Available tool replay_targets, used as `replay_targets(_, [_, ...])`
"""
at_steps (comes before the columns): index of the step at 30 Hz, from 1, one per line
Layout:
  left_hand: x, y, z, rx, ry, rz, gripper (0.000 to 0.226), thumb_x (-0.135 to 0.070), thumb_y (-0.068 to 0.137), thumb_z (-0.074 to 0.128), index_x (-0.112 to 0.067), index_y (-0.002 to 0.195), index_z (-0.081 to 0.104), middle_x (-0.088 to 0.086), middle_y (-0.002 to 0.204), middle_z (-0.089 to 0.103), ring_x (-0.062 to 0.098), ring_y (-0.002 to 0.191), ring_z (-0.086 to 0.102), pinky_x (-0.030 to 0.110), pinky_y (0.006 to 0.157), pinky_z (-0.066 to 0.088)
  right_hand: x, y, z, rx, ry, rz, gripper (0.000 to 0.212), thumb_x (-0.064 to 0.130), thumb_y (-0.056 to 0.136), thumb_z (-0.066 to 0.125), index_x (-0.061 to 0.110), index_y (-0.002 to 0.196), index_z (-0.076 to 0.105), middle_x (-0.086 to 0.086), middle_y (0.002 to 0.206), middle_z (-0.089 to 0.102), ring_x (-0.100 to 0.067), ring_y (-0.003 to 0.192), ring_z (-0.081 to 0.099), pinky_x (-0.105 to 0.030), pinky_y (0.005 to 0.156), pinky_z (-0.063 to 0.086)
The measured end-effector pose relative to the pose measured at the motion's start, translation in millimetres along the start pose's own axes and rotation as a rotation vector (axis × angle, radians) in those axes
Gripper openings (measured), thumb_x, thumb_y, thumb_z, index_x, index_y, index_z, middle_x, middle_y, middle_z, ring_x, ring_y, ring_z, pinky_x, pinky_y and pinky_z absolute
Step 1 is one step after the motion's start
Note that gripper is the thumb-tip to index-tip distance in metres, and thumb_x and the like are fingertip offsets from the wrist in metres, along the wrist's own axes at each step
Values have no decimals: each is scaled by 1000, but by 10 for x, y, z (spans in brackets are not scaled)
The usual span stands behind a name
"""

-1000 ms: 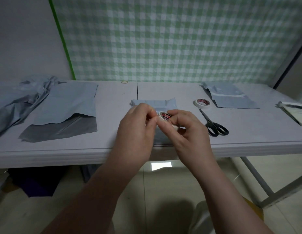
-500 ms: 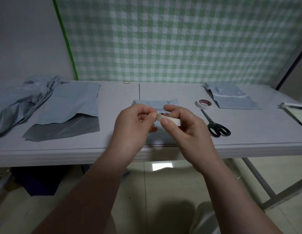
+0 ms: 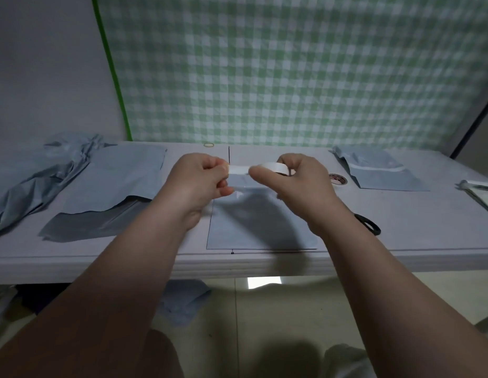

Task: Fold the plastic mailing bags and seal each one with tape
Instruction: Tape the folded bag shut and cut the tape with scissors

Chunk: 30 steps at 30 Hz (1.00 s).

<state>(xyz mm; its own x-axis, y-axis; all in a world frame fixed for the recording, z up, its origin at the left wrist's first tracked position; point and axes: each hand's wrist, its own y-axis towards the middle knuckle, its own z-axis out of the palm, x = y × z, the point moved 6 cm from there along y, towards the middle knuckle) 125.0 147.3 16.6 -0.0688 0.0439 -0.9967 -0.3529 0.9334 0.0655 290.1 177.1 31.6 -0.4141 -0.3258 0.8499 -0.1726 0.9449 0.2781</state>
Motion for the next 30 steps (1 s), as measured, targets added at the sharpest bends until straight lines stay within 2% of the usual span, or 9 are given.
replay_targets(3, [91,125,-10,31,-54,-123,23,1,95,50,-6,74,56,6,68,49,11,59,48,20,55,56,-125,132,185,125,302,173,36,43,83,64,8,78,60,-8,87,63,-24,78,62,-47,80,57])
replay_targets(5, [159,213,-13,36,-64,-187,21,0,95,49,-6,76,55,7,68,49,12,59,48,22,52,56,-176,214,291,155,456,246,27,35,87,62,9,84,60,-11,98,65,-27,79,65,-44,78,59])
replay_targets(7, [252,291,-10,34,-64,-246,20,0,96,49,-5,77,55,7,68,50,13,59,49,25,52,57,-230,290,377,140,510,247,20,28,85,65,11,78,56,-13,94,64,-24,72,61,-36,68,59])
replay_targets(11, [491,388,24,48,-5,-358,15,-5,96,51,-6,82,55,9,74,55,15,61,55,30,63,58,-398,374,490,88,396,186,22,25,80,70,14,76,52,-5,73,54,-15,63,50,-22,50,45])
replay_targets(14, [604,445,16,46,85,-374,10,-1,95,49,-2,89,57,13,79,58,18,64,60,25,59,57,-523,354,583,89,301,136,23,25,83,68,13,77,49,3,61,51,-11,56,44,-17,46,38])
replay_targets(20, [715,536,-29,28,159,-322,12,5,94,47,2,86,56,15,84,57,16,59,60,20,52,56,-672,299,673,56,244,74,27,31,86,62,16,73,44,1,70,57,-15,62,50,-32,65,44])
replay_targets(24, [717,554,-71,19,182,-298,11,3,93,50,-1,84,55,13,84,52,16,61,56,21,51,57,-705,306,657,80,264,103,27,35,84,66,12,74,56,1,73,64,-15,70,59,-38,73,54])
replay_targets(27, [688,569,-114,31,244,-266,17,2,91,52,-4,76,56,11,76,48,17,62,51,24,53,57,-704,310,636,65,182,73,45,47,85,63,2,80,60,-6,73,64,-27,77,66,-33,67,48])
replay_targets(30, [683,582,-151,49,374,-235,18,1,88,54,-6,71,60,10,71,48,18,52,47,24,51,50,-706,316,649,63,176,44,62,60,89,47,-1,82,55,-12,78,61,-29,77,59,-34,73,46])
